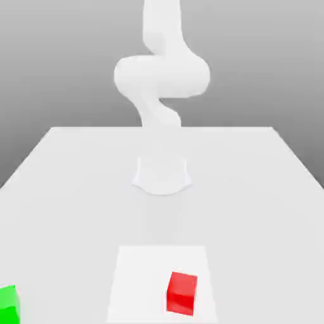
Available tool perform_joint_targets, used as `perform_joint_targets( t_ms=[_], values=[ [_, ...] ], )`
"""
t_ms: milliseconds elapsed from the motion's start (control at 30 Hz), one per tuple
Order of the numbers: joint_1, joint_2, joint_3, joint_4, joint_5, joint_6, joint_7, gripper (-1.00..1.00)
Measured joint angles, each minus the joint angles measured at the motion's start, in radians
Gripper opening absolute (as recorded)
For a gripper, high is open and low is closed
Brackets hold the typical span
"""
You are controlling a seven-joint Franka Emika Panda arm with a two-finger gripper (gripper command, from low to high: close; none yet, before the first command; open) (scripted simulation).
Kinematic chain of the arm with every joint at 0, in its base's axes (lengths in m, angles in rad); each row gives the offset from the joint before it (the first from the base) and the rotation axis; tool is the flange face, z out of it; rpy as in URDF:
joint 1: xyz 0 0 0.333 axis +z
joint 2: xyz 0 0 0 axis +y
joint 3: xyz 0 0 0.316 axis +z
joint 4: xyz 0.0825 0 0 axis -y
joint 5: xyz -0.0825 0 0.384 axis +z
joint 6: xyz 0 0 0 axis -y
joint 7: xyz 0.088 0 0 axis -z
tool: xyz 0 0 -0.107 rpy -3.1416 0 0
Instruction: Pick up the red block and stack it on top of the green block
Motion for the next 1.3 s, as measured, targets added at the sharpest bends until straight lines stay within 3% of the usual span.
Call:
perform_joint_targets(
  t_ms=[533,933,967,1167,1300],
  values=[
    [-0.057,0.587,0.096,-0.142,-0.071,0.243,0.235,0.0],
    [-0.016,1.017,0.076,-0.192,-0.082,0.484,0.337,0.0],
    [-0.007,1.051,0.065,-0.187,-0.089,0.512,0.343,-1.0],
    [-0.003,1.068,0.06,-0.185,-0.095,0.528,0.347,-1.0],
    [-0.019,0.973,0.082,-0.2,-0.066,0.448,0.326,-1.0]
  ],
)
